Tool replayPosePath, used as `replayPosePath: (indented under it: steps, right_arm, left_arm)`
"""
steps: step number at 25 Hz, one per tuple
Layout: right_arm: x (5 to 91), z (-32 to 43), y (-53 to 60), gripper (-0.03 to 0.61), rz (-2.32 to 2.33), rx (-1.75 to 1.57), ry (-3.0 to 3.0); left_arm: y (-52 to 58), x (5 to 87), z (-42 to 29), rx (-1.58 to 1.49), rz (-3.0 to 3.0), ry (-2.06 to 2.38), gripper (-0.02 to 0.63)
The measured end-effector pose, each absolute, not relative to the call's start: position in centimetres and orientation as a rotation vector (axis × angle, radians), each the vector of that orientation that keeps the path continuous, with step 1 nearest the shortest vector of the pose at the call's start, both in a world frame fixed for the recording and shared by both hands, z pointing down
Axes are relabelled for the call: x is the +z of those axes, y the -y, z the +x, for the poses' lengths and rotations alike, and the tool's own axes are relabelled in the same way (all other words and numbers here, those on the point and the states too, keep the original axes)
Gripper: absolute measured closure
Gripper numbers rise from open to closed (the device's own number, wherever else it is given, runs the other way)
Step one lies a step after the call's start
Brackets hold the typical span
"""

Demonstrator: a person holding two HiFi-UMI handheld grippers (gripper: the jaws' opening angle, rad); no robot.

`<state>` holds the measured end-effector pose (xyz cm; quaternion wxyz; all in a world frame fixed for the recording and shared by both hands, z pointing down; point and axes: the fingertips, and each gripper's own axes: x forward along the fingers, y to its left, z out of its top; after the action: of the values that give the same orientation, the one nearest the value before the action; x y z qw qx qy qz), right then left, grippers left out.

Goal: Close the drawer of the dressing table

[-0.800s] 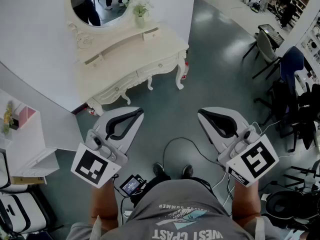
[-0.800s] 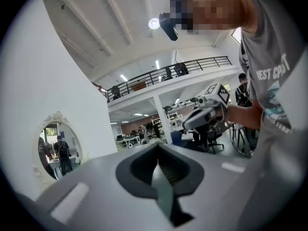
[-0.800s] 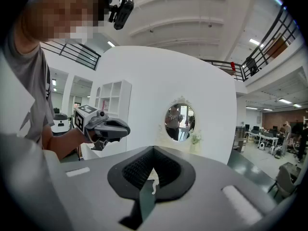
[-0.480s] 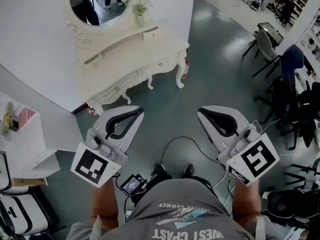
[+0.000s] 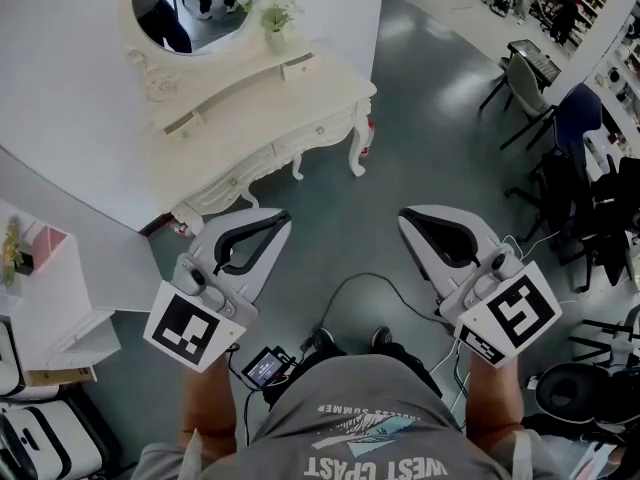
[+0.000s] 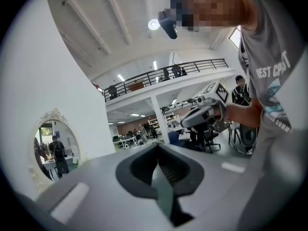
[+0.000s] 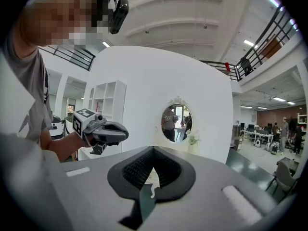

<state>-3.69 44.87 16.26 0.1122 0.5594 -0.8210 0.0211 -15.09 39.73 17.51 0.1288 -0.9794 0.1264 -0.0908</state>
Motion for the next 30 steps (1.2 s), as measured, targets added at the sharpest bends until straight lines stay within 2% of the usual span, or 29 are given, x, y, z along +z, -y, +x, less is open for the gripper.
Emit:
replayPosePath:
  steps: [18, 30]
  right_arm:
    - [16.6, -1.6, -36.8, 0.578, 1.527, 0.059, 2.519]
    - [16.9, 6.4, -26.2, 0.578, 1.353, 0.051, 2.618]
  left_arm:
    - [-34.0, 18.0, -15.3, -0.33, -2.825, -0.539, 0.612]
    - [-25.5, 18.8, -7.8, -0.396, -2.808, -0.733, 0.612]
